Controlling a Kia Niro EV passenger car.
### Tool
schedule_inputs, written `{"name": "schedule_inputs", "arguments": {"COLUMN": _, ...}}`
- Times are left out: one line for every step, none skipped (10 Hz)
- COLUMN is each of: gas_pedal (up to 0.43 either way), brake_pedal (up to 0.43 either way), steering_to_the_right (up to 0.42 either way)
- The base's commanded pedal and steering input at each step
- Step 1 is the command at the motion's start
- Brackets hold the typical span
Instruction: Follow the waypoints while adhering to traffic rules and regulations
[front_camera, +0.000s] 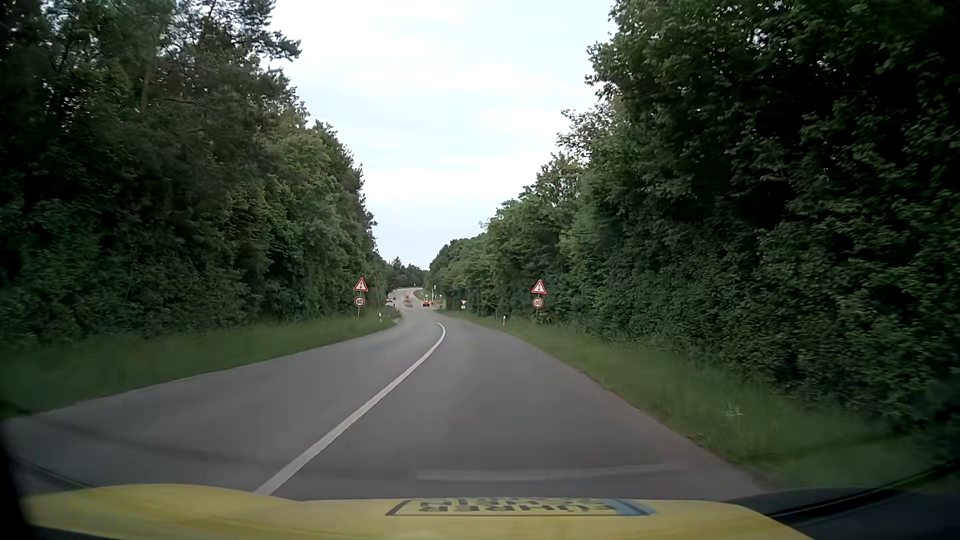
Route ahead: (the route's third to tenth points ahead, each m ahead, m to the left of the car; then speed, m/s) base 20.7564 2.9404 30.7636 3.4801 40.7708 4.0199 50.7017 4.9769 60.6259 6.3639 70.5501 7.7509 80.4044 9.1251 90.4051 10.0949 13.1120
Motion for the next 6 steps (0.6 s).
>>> {"name": "schedule_inputs", "arguments": {"gas_pedal": 0.059, "brake_pedal": 0.0, "steering_to_the_right": -0.009}}
{"name": "schedule_inputs", "arguments": {"gas_pedal": 0.059, "brake_pedal": 0.0, "steering_to_the_right": -0.009}}
{"name": "schedule_inputs", "arguments": {"gas_pedal": 0.059, "brake_pedal": 0.0, "steering_to_the_right": -0.008}}
{"name": "schedule_inputs", "arguments": {"gas_pedal": 0.059, "brake_pedal": 0.0, "steering_to_the_right": -0.008}}
{"name": "schedule_inputs", "arguments": {"gas_pedal": 0.059, "brake_pedal": 0.0, "steering_to_the_right": -0.008}}
{"name": "schedule_inputs", "arguments": {"gas_pedal": 0.059, "brake_pedal": 0.0, "steering_to_the_right": -0.008}}
